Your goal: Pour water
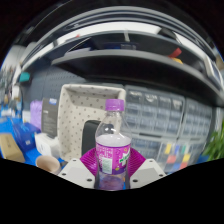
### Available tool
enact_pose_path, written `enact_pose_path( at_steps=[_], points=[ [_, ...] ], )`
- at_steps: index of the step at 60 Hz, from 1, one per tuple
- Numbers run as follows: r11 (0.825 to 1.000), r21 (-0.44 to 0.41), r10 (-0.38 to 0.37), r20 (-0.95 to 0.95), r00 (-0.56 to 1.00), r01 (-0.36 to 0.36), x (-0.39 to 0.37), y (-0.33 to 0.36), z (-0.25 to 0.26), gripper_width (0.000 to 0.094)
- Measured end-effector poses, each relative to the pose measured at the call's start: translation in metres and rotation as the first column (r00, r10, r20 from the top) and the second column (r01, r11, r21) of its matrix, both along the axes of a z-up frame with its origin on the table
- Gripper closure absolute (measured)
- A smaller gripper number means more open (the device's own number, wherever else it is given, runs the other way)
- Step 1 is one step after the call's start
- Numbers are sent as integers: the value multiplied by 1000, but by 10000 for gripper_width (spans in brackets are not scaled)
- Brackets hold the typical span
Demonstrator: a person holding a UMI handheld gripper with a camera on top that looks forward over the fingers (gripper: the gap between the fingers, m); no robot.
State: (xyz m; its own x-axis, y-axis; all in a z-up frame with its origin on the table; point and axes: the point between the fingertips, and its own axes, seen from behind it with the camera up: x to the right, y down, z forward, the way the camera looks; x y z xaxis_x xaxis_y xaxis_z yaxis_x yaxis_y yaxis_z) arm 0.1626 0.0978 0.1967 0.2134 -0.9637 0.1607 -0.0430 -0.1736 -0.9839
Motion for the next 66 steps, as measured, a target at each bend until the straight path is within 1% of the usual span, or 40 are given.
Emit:
enact_pose_path(
  at_steps=[2,3,4,7,11,14,18,19,22,28,35,40,47,50,56,66],
  points=[
    [998,68,20,-14,1000,-19,0,-5,-6,585],
    [995,94,-16,-23,1000,18,-4,4,-10,586],
    [995,103,9,-23,1000,-6,-3,-1,-14,585],
    [993,121,7,-23,1000,-4,-3,-5,-24,583],
    [991,134,7,-18,1000,-4,-6,-1,-37,584],
    [989,147,20,-17,1000,-18,-6,3,-49,582],
    [991,128,40,-40,998,-35,-9,10,-70,577],
    [991,127,43,-3,999,-42,-10,10,-63,571],
    [994,104,37,16,999,-38,-9,9,-63,571],
    [994,104,26,1,1000,-26,-8,9,-65,561],
    [991,134,14,-12,1000,-13,-8,6,-65,473],
    [990,137,19,-8,1000,-17,-10,6,-65,418],
    [992,128,4,-65,998,5,-15,3,-79,92],
    [991,134,-3,-75,997,13,-20,0,-83,70],
    [988,152,-17,-87,996,30,-41,-6,-86,73],
    [983,161,-72,-127,989,93,-98,-23,-90,87]
  ],
)
